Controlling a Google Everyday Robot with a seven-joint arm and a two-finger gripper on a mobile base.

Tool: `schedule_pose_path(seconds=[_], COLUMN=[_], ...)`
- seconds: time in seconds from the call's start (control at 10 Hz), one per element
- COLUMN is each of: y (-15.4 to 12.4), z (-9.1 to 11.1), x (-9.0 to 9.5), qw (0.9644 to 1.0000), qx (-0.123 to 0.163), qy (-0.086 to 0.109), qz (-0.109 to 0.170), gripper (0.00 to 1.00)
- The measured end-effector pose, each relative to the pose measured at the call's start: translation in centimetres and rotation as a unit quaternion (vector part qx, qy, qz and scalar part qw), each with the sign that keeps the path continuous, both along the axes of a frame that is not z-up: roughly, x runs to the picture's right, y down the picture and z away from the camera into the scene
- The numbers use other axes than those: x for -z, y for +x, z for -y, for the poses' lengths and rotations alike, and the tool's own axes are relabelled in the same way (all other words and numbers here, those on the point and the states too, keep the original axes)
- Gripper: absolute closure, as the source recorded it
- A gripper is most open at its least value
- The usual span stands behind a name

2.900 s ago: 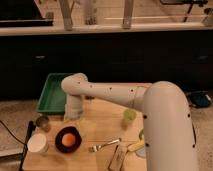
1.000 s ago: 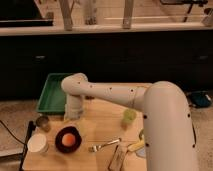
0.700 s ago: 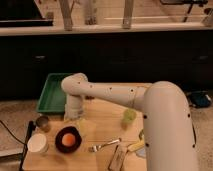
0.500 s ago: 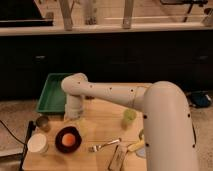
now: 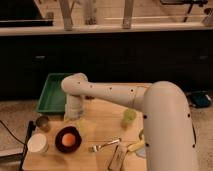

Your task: Place apple in purple bowl

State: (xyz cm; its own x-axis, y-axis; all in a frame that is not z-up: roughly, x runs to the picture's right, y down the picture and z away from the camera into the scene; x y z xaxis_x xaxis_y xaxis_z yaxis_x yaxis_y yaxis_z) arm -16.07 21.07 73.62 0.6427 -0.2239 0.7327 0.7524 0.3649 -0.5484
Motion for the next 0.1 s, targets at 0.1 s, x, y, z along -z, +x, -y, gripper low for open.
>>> schedule_pose_path(seconds=[0.1], y=[0.0], z=[0.0], x=[0.0], qw=[1.0], qx=[0.0], qy=[0.0], qz=[0.0], gripper=[0.2])
